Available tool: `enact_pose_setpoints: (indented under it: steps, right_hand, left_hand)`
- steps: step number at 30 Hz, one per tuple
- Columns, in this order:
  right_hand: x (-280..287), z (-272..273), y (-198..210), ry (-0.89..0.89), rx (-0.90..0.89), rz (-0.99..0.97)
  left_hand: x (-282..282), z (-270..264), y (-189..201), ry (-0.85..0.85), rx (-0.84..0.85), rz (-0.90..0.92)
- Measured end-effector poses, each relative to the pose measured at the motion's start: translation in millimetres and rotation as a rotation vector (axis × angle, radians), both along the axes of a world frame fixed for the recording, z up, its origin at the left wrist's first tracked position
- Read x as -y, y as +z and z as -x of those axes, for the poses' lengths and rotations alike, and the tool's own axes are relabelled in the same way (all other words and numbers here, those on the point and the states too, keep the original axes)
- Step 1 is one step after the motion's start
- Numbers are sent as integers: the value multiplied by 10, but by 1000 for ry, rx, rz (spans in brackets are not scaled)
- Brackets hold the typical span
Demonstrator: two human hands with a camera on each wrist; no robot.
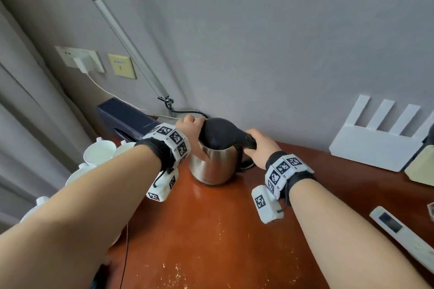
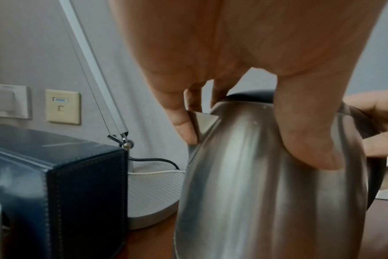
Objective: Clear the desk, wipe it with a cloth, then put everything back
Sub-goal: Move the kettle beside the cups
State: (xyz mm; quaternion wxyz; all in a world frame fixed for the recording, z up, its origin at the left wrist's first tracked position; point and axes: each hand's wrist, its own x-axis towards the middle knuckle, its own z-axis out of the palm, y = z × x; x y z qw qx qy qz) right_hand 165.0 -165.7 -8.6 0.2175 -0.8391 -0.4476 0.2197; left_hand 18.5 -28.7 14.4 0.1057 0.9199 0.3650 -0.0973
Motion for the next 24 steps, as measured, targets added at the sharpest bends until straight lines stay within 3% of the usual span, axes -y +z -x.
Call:
enact_pose_setpoints:
  steps: [12, 20, 24]
  right_hand:
    - [-502, 67, -66, -28, 25, 70]
    - [-491, 55, -147, -56, 24, 49]
    - [-389, 73, -168, -81, 6, 45]
  left_hand:
    - [-482, -5, -27, -42, -126, -13]
    - [-429, -49, 0, -37, -165, -20]
    - [-315, -46, 10, -39, -106, -70]
